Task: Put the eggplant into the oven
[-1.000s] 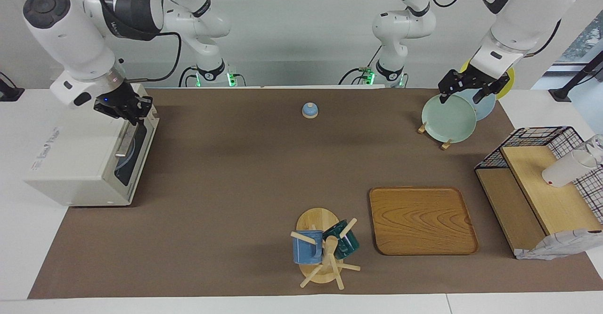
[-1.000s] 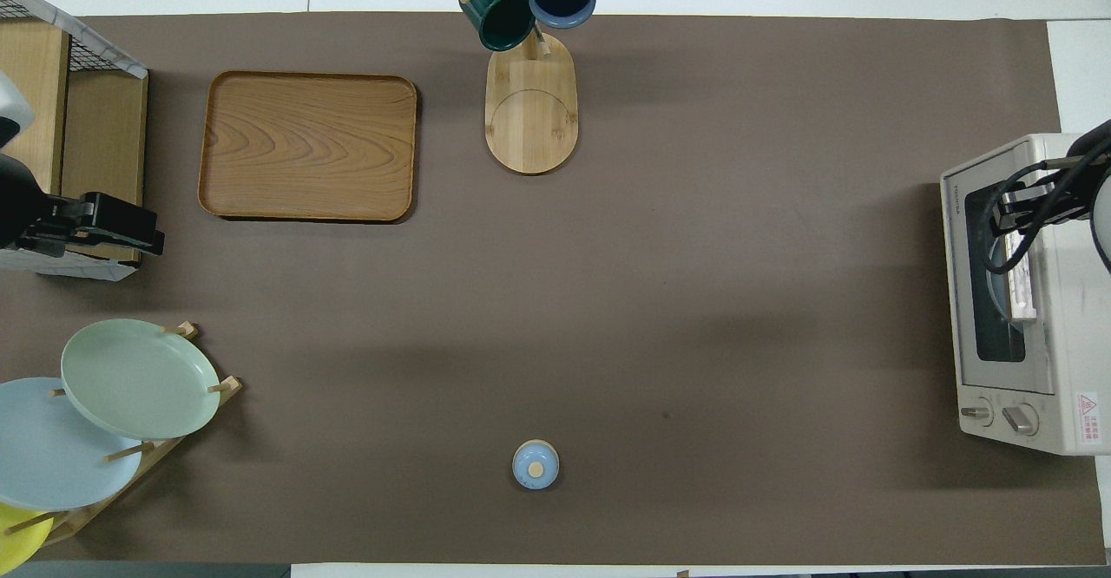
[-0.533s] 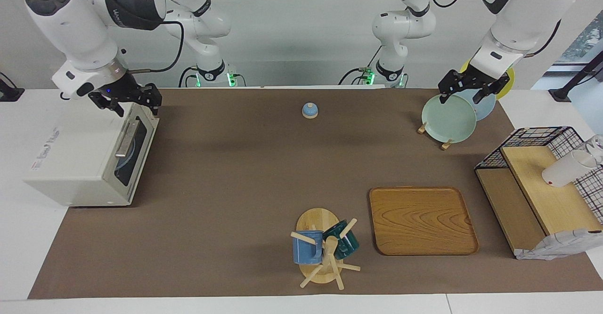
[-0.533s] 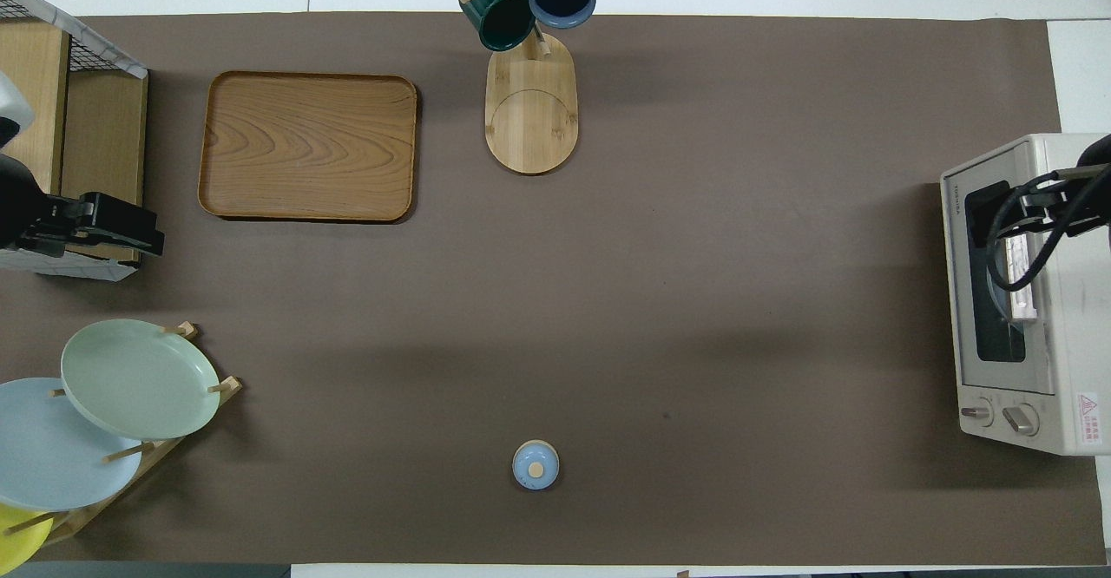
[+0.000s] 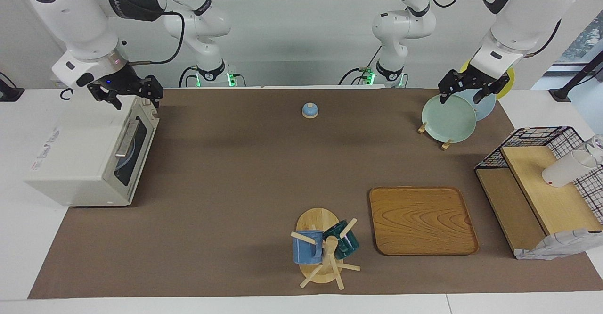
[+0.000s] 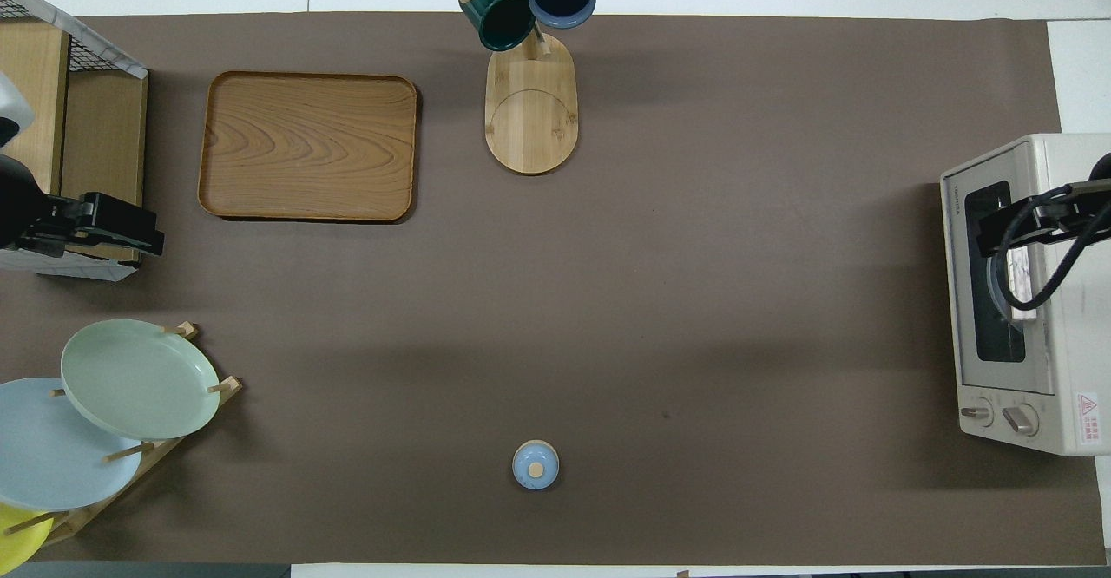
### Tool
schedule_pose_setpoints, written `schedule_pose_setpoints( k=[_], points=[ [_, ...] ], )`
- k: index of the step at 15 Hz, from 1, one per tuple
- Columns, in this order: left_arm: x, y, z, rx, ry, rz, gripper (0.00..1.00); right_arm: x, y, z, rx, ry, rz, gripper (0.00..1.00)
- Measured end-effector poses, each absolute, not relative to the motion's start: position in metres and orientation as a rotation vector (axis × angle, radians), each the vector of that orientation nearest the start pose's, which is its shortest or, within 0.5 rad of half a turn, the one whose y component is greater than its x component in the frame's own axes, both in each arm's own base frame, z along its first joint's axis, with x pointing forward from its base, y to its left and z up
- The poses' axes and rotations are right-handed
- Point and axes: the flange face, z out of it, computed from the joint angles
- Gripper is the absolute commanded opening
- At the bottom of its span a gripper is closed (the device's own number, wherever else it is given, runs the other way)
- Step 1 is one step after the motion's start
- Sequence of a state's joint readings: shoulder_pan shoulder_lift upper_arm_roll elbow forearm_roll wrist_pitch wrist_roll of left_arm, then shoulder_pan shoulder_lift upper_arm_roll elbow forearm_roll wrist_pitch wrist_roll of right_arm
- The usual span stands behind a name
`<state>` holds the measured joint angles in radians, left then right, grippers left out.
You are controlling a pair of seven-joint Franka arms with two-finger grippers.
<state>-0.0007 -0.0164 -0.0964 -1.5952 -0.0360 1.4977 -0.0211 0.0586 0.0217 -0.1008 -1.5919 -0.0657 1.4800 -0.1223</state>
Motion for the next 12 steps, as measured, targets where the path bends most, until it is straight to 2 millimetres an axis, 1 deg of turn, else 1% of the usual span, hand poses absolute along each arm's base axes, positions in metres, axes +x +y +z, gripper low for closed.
schedule_pose_setpoints(
  k=[7,12],
  points=[
    [0.5380,-0.0570,0.6160,-3.166,0.122,0.132,1.00,0.5483,-0.0321,0.5950,-3.188,-0.114,0.222,1.00],
    [0.5380,-0.0569,0.6160,-3.166,0.122,0.132,1.00,0.5491,-0.0322,0.6012,-3.195,-0.059,0.194,1.00]
  ],
)
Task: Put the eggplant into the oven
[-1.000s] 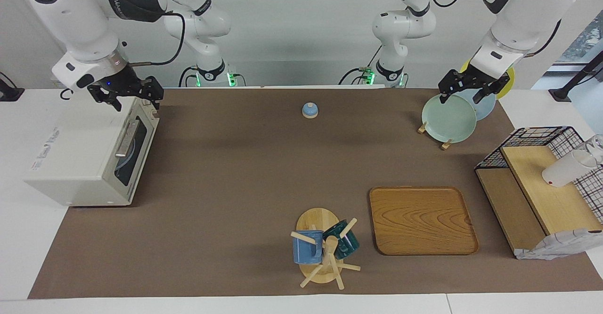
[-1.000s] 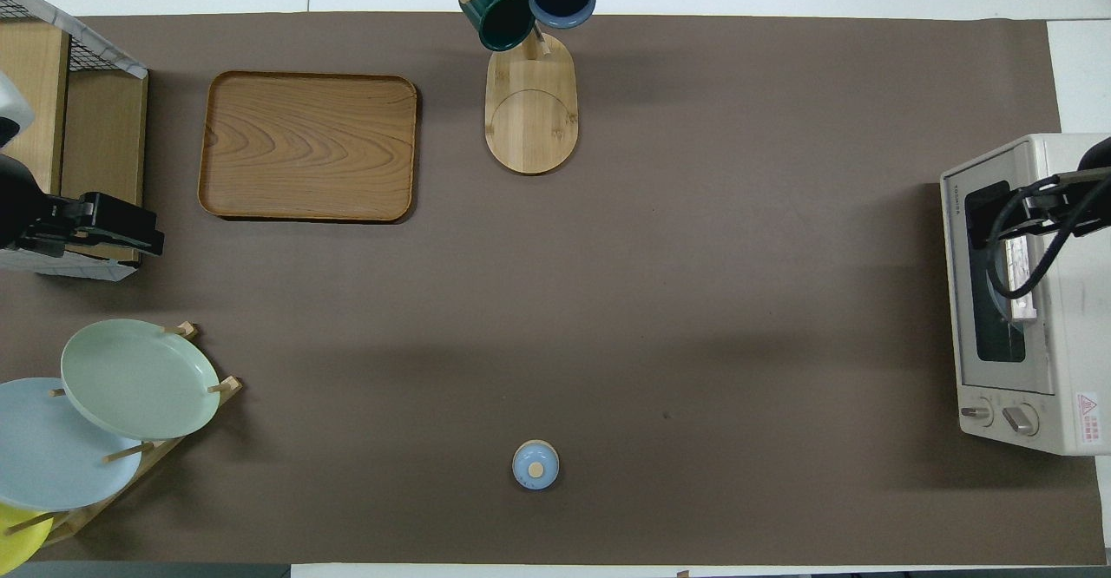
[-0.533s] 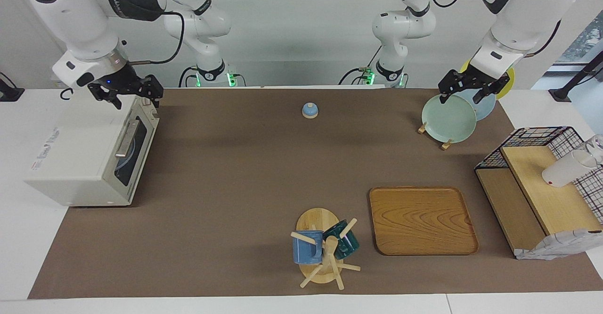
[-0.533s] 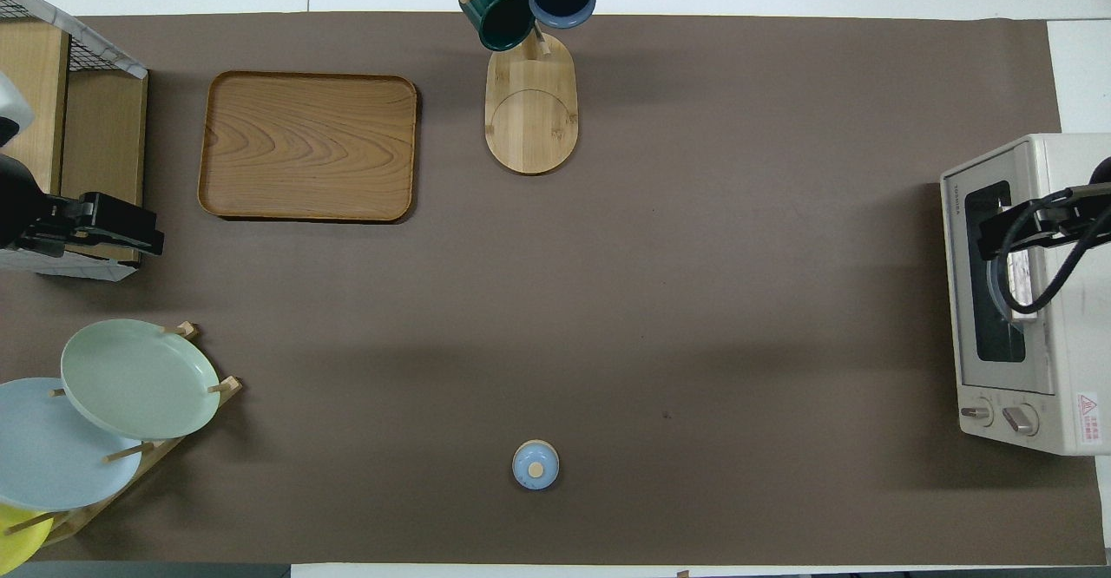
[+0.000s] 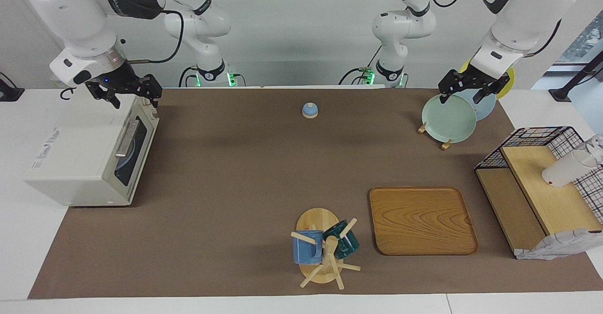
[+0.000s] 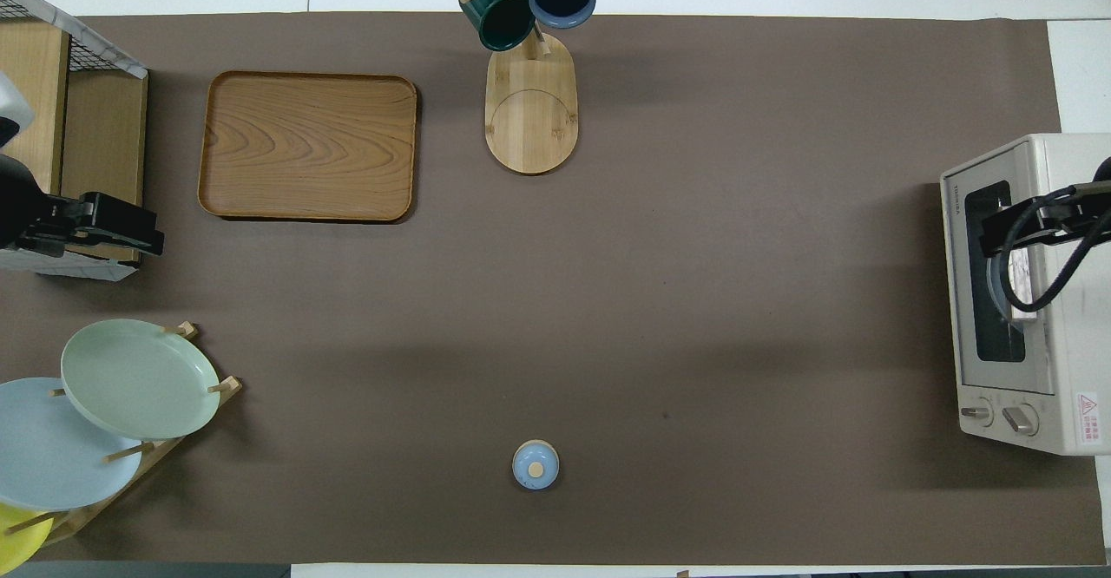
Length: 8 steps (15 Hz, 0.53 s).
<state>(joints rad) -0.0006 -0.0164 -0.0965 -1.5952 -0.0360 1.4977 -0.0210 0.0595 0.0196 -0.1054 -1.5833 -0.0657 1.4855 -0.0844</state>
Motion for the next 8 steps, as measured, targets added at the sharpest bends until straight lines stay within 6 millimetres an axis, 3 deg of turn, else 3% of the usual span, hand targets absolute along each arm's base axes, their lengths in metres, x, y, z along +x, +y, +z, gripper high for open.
schedule_pose_setpoints(
  k=[8],
  points=[
    [0.5380,-0.0569,0.6160,-3.166,0.122,0.132,1.00,0.5489,-0.0337,0.6013,-3.169,-0.022,0.189,1.00]
  ],
)
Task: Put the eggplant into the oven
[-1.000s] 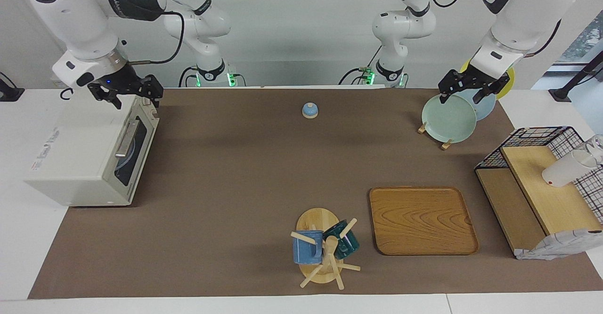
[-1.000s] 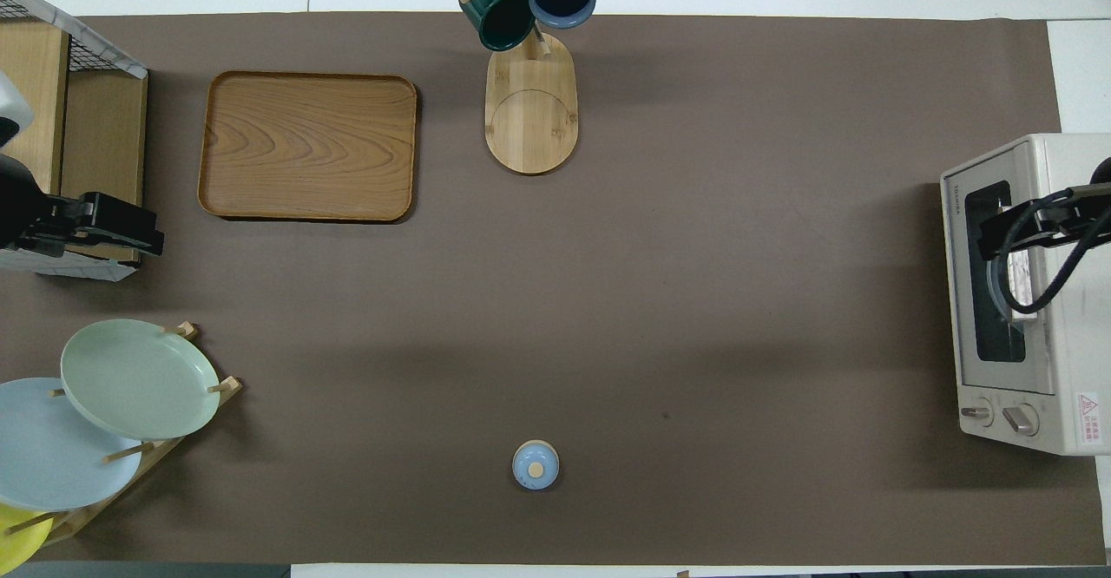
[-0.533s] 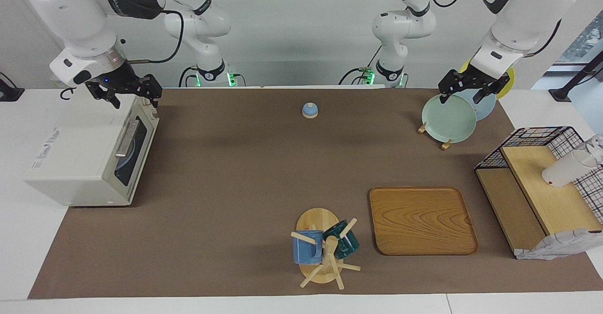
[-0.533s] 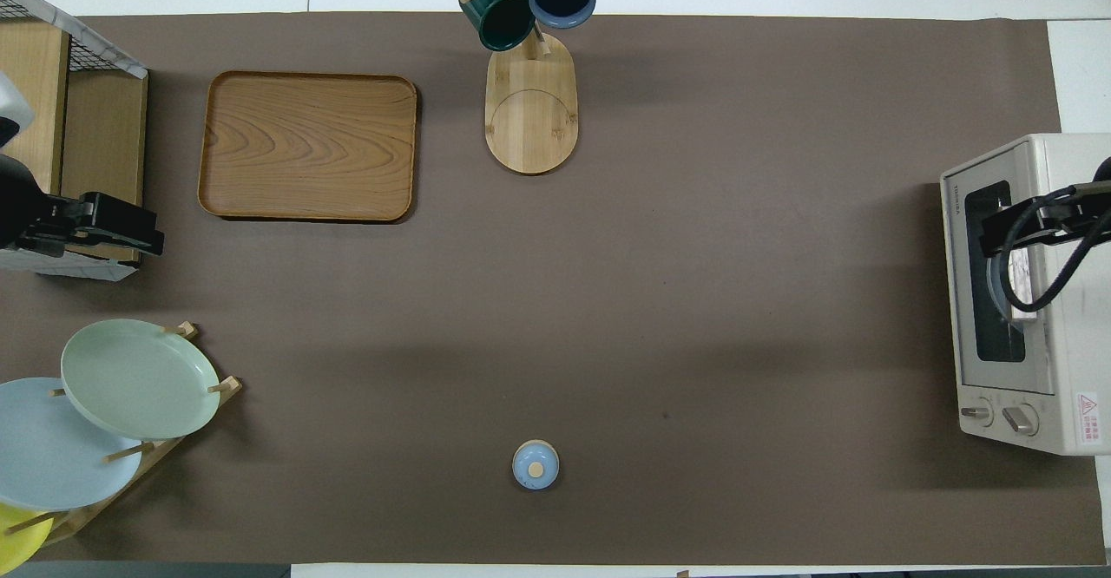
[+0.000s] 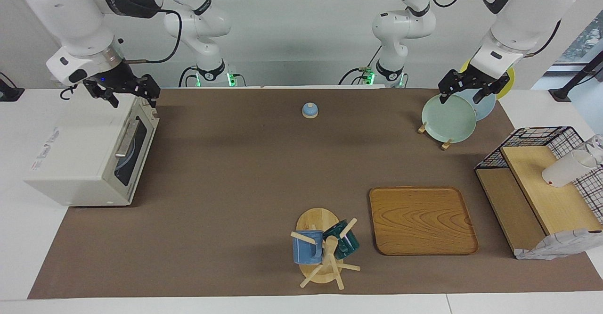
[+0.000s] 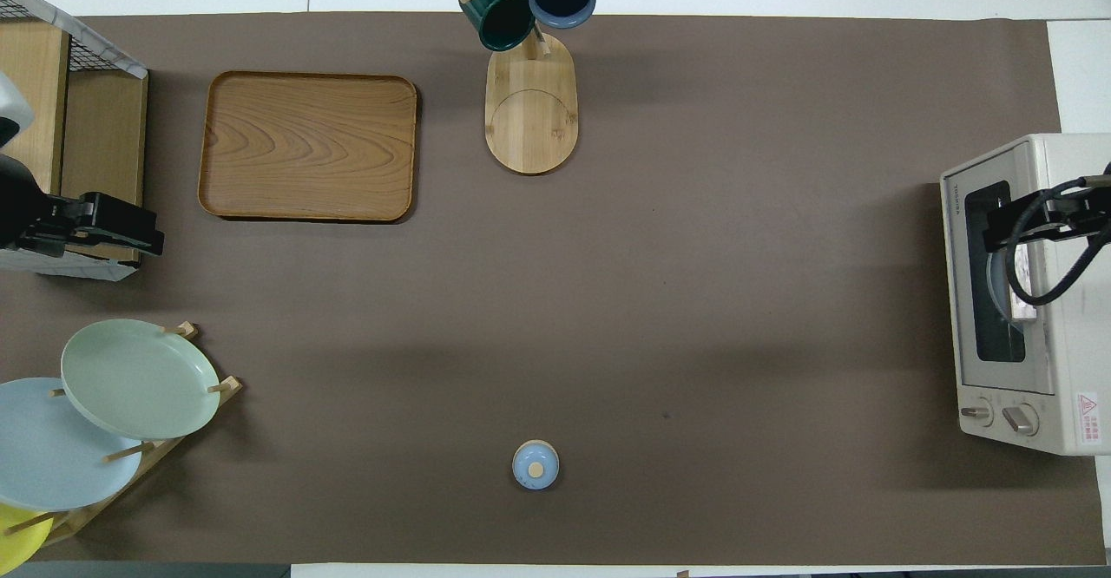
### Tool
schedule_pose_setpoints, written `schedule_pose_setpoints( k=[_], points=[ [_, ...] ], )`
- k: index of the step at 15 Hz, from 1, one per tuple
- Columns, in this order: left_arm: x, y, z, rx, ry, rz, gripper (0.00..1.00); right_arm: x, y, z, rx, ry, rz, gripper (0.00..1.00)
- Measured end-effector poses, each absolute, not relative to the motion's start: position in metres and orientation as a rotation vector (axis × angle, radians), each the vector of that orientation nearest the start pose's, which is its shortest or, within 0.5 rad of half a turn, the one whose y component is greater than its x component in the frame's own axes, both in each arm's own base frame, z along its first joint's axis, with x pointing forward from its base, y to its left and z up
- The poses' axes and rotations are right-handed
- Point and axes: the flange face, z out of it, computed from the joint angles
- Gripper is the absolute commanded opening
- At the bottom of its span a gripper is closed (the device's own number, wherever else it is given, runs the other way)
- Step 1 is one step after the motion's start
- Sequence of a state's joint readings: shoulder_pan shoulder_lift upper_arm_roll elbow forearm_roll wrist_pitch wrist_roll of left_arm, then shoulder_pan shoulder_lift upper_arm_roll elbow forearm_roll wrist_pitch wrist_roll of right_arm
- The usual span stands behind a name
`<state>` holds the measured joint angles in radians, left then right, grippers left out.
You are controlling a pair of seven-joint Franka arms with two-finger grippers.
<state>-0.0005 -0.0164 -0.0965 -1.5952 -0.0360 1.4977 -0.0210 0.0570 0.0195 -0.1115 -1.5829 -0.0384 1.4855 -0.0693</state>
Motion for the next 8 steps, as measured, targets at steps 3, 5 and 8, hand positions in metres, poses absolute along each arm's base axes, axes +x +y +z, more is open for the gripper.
schedule_pose_setpoints(
  k=[3,5,8],
  points=[
    [0.5380,-0.0569,0.6160,-3.166,0.122,0.132,1.00,0.5490,-0.0338,0.6016,-3.152,-0.016,0.185,1.00],
    [0.5380,-0.0569,0.6160,-3.166,0.122,0.132,1.00,0.5493,-0.0352,0.6022,-3.153,-0.012,0.179,1.00],
    [0.5380,-0.0569,0.6160,-3.166,0.122,0.132,1.00,0.5495,-0.0353,0.6027,-3.153,-0.012,0.175,1.00]
  ],
)
